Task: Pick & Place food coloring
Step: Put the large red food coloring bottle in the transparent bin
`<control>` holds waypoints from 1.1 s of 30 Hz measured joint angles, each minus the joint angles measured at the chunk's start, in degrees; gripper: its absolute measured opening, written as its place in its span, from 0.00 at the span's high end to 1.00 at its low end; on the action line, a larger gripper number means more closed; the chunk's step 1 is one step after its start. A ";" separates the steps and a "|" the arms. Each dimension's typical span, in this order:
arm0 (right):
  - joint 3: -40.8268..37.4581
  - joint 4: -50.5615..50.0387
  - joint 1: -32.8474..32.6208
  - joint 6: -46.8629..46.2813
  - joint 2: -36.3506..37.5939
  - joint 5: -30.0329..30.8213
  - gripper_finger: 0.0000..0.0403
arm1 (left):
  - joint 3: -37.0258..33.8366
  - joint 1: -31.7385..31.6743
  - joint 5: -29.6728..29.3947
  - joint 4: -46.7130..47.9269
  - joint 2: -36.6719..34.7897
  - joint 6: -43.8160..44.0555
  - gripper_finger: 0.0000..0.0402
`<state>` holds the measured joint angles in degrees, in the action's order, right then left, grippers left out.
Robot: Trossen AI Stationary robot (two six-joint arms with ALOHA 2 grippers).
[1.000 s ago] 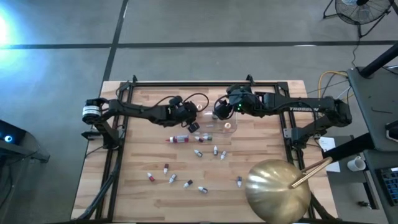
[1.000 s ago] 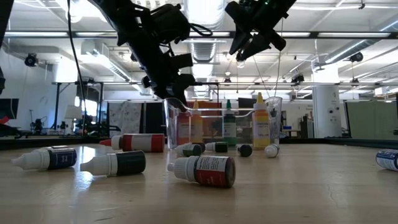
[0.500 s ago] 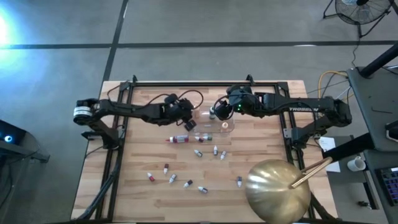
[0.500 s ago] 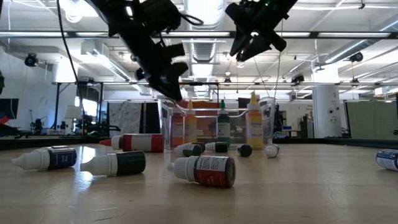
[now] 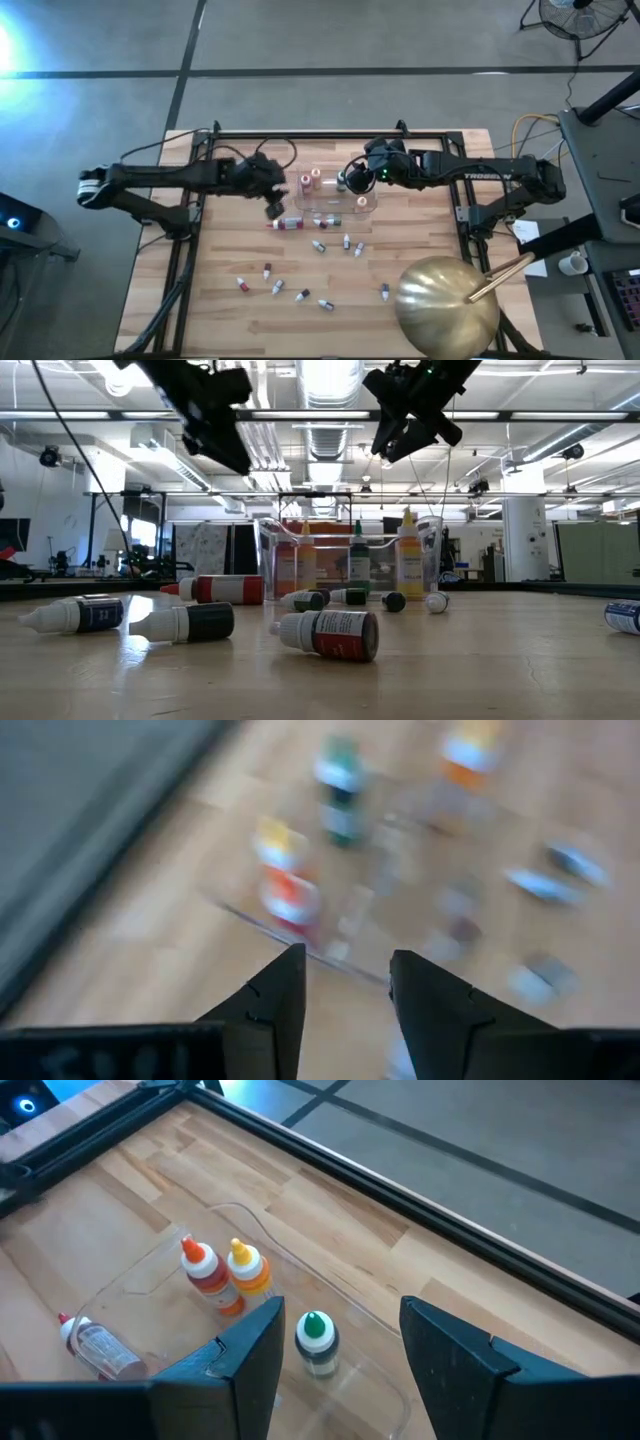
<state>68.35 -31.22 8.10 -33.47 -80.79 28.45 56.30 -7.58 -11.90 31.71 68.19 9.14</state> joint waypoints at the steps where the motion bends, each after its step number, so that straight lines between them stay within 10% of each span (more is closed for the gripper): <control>1: -0.08 0.02 0.00 0.00 0.00 0.00 0.52 | -0.95 -0.17 4.29 0.72 -1.67 -1.26 0.70; 6: -0.88 0.11 0.02 -0.02 0.00 -0.26 0.52 | -8.22 0.79 20.42 4.39 -7.80 -1.57 0.70; 10: -1.20 0.18 -0.04 -0.34 0.00 -1.02 0.52 | -16.38 3.84 21.64 1.14 -10.24 -1.61 0.70; 17: -1.35 0.24 -0.09 -0.48 0.00 -1.86 0.52 | -26.46 8.34 10.66 -13.02 -8.60 0.98 0.70; 33: -1.42 0.08 -0.24 -2.04 0.00 -3.17 0.52 | -27.17 8.82 -10.88 -14.11 -7.07 9.08 0.70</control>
<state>66.94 -31.14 7.86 -35.52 -80.79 25.28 29.12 1.23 -22.78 17.60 61.11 18.22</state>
